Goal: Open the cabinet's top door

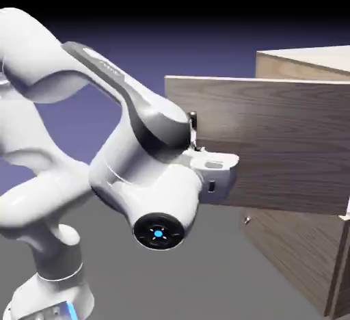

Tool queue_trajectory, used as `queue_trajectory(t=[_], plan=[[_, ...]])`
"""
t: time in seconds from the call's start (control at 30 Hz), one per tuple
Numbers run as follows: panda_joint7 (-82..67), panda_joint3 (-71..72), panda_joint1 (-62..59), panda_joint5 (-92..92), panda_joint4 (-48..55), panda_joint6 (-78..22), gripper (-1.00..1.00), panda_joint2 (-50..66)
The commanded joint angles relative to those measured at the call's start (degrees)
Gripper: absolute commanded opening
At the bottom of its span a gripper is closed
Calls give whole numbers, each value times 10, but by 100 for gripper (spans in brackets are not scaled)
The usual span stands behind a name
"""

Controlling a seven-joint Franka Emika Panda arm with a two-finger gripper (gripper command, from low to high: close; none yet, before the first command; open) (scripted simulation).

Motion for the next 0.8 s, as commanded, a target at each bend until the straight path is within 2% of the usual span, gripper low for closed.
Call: queue_trajectory(t=[0.0,0.4,0.77], plan=[[-8,-6,1,-13,21,-17,-100,21],[-95,-37,-2,-125,270,-197,-100,239],[-145,-20,-24,-179,483,-317,-100,394]])
